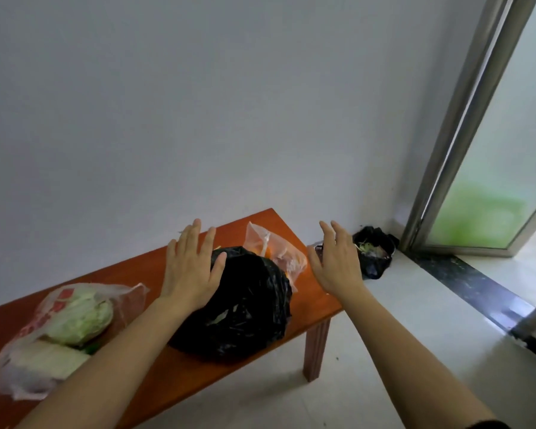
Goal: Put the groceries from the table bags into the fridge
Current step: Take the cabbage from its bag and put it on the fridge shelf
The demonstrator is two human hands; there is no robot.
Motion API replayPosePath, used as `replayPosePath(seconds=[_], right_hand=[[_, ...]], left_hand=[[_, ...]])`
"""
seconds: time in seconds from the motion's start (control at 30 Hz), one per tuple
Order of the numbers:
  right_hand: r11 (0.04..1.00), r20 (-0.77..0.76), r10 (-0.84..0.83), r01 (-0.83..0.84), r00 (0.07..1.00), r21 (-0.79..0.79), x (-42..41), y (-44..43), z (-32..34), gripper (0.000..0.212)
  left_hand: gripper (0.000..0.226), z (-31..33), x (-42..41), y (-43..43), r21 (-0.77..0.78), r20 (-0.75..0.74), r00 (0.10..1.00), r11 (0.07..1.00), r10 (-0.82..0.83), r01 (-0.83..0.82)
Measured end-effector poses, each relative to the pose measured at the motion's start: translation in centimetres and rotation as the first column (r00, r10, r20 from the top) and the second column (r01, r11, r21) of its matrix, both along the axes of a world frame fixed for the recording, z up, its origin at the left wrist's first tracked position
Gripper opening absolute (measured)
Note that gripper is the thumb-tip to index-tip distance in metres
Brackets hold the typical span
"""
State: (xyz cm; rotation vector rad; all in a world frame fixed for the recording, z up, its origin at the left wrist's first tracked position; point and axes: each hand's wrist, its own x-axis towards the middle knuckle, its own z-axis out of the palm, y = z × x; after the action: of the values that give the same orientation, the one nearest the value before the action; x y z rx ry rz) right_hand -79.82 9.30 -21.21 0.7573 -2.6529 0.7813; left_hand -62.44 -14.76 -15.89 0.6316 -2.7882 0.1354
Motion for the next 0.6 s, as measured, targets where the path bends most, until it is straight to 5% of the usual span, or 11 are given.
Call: replayPosePath(seconds=[0.33,0.6], right_hand=[[0.995,0.041,0.083,-0.085,0.996,0.055,-1.4,-10.0,-2.2,0.058],[0.976,0.039,0.201,-0.204,0.979,0.071,1.1,-27.1,-1.7,0.046]], left_hand=[[0.069,-3.7,-2.6,-9.3,0.138,0.012,1.0,0.99,-0.007,0.005],[0.043,-6.0,2.9,-22.8,0.161,-0.2,0.98,0.987,0.02,0.012]])
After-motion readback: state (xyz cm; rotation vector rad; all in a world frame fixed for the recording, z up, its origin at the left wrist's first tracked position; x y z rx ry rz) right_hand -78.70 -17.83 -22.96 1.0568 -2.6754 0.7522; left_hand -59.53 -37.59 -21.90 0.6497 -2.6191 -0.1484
